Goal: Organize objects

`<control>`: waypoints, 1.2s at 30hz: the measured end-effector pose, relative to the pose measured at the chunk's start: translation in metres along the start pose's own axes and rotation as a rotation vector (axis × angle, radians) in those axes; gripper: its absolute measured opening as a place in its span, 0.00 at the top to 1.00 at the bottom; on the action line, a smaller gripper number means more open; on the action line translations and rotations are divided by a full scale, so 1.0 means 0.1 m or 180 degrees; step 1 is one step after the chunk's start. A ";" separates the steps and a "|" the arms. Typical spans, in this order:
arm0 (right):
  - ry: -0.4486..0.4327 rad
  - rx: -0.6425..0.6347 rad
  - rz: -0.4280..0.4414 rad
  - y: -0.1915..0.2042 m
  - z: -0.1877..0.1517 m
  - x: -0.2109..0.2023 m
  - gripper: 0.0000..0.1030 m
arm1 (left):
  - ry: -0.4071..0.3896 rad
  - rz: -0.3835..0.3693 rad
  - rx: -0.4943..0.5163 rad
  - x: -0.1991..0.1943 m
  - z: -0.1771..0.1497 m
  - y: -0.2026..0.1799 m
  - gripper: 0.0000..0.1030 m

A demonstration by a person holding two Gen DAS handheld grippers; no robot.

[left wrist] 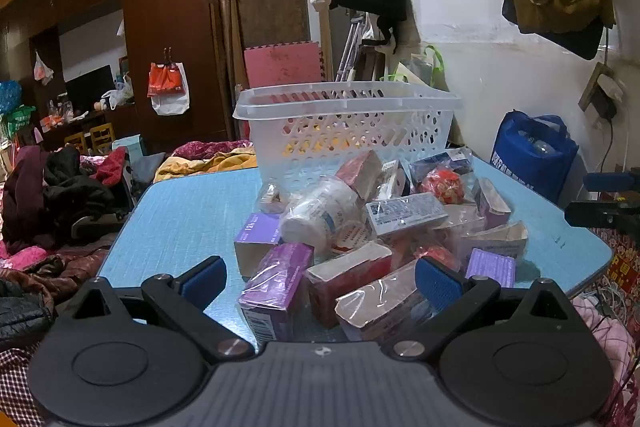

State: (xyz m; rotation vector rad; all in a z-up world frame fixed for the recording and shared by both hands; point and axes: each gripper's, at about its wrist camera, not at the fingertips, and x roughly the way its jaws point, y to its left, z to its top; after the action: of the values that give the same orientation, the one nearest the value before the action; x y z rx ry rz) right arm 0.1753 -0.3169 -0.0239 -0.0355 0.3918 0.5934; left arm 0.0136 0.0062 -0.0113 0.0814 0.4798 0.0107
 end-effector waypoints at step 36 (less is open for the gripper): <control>-0.0035 0.0053 0.0046 -0.03 -0.01 0.01 0.00 | -0.0024 -0.0116 -0.0008 0.01 -0.02 0.00 0.01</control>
State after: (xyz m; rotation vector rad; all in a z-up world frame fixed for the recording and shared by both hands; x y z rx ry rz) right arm 0.1770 -0.3189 -0.0253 -0.0135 0.3867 0.6043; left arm 0.0139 0.0059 -0.0134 0.0704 0.4737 -0.0246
